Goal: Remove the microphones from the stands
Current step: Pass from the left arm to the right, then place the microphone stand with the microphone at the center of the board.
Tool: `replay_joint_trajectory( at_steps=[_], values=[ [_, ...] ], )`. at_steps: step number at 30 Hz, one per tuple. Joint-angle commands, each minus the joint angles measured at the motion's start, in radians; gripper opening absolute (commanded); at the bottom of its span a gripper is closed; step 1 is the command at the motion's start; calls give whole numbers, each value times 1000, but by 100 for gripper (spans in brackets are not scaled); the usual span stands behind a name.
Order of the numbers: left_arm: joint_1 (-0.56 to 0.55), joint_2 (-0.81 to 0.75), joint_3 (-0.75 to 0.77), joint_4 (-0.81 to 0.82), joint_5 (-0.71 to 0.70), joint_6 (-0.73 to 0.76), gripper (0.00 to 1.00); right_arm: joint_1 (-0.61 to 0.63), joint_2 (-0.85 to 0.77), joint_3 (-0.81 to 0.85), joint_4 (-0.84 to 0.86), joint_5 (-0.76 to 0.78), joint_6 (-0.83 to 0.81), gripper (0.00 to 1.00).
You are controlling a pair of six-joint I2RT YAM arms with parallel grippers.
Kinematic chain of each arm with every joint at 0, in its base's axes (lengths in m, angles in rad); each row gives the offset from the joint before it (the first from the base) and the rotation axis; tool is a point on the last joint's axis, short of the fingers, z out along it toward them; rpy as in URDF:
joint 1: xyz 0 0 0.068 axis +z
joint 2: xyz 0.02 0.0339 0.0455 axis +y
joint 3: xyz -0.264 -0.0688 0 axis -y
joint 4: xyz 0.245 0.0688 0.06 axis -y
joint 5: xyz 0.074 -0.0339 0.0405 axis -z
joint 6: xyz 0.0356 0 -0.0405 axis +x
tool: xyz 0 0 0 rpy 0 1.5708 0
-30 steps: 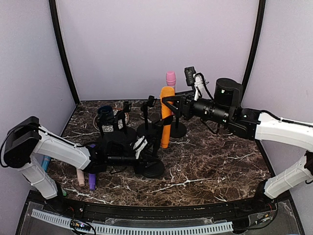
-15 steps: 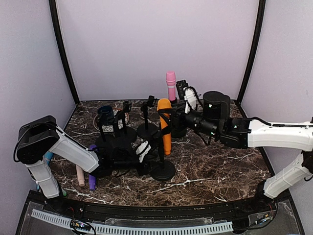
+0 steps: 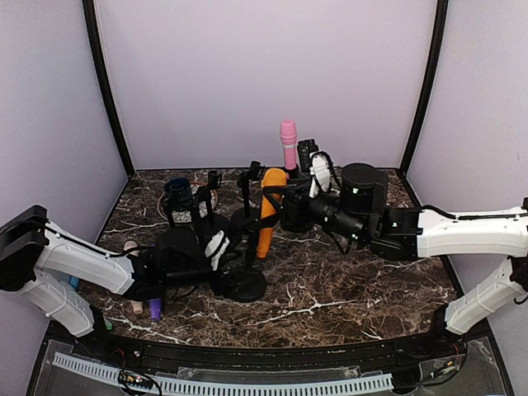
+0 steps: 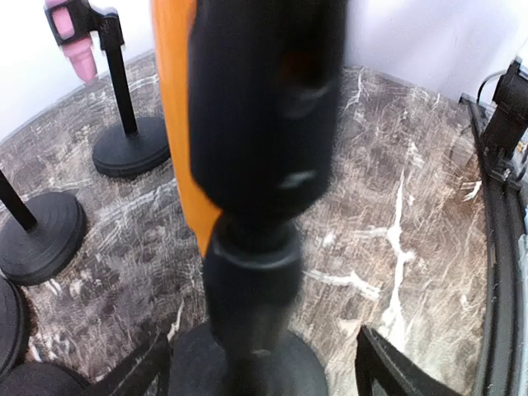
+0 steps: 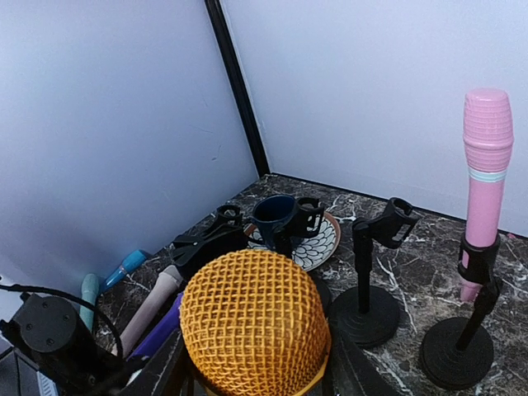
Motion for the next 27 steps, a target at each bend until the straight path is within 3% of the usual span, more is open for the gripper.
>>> replay_joint_trajectory(
  at_steps=[1,15,27],
  values=[
    [0,-168,3,-44,31,-57,80,10,-32,-54,-1,12,34,36],
    [-1,-235,-1,-122,40,-86,80,50,-17,-48,-7,67,17,38],
    [-1,-476,23,-333,100,-128,83,69,11,0,-33,60,29,66]
  ],
)
